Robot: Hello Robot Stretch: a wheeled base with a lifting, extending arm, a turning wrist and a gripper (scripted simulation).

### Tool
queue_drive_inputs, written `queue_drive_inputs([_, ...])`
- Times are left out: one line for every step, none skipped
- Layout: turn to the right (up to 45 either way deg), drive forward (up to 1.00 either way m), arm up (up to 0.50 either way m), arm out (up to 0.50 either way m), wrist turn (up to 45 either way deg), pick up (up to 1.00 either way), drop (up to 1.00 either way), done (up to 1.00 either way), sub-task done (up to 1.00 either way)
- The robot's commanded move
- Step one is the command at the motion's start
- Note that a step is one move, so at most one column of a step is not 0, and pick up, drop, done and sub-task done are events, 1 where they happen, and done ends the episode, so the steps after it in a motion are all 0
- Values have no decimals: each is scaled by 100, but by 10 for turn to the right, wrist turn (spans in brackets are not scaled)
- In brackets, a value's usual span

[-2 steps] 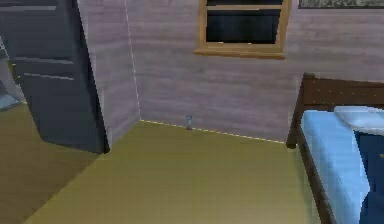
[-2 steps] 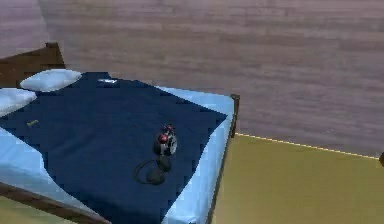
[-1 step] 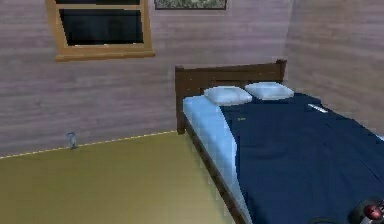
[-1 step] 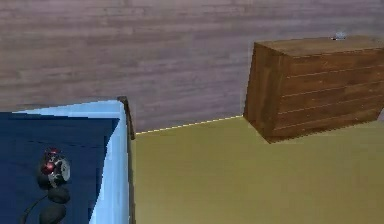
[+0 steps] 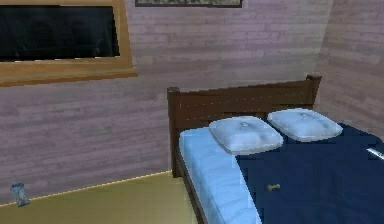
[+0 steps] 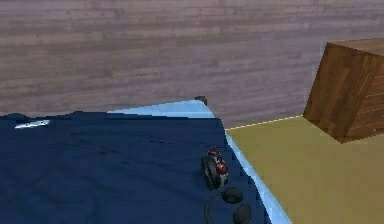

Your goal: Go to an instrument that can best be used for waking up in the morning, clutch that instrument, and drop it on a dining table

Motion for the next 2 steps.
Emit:
queue_drive_inputs([0, 0, 50, 0, 0, 0, 0, 0, 0])
queue_drive_inputs([0, 0, 22, 0, 0, 0, 0, 0, 0])
